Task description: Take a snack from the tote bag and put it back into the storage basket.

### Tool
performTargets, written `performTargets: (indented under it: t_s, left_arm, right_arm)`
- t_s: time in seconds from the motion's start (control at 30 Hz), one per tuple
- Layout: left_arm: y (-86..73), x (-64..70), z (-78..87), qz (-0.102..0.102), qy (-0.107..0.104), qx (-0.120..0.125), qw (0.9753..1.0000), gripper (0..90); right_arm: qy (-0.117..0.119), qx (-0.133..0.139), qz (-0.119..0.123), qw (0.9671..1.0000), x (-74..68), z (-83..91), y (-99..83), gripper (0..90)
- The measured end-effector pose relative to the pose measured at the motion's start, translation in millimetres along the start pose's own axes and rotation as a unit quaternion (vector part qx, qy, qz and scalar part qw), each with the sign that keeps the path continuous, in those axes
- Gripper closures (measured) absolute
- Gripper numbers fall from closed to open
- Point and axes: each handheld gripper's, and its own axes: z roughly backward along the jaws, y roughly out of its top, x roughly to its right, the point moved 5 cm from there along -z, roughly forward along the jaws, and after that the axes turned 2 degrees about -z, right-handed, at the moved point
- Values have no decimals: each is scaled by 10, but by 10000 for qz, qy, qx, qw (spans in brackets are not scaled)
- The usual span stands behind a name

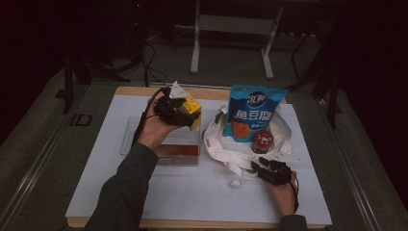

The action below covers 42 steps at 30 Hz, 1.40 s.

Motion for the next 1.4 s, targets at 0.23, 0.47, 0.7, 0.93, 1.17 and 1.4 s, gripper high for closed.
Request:
performTargets:
  t_s: [0.23,0.47,0.7,0.93,1.17,1.4]
  left_arm:
    - [-72,-71,57,132,129,11,9998,284]
    - [-163,-157,109,258,244,-32,9994,284]
    - [-273,-213,143,369,322,-25,9988,284]
    - [-380,-276,172,464,400,-87,9981,284]
    - [-449,-325,223,557,450,-88,9974,283]
    - [-544,-378,237,654,540,-146,9963,283]
  right_arm:
    - [-4,0,11,10000,0,0,0,565]
    - [-5,0,13,10000,0,0,0,565]
    - [-9,-1,15,10000,-1,0,-1,565]
    - [-10,0,18,10000,-1,0,-1,565]
    - [-17,2,21,10000,-2,0,-1,565]
    - [-21,8,25,10000,-4,0,0,564]
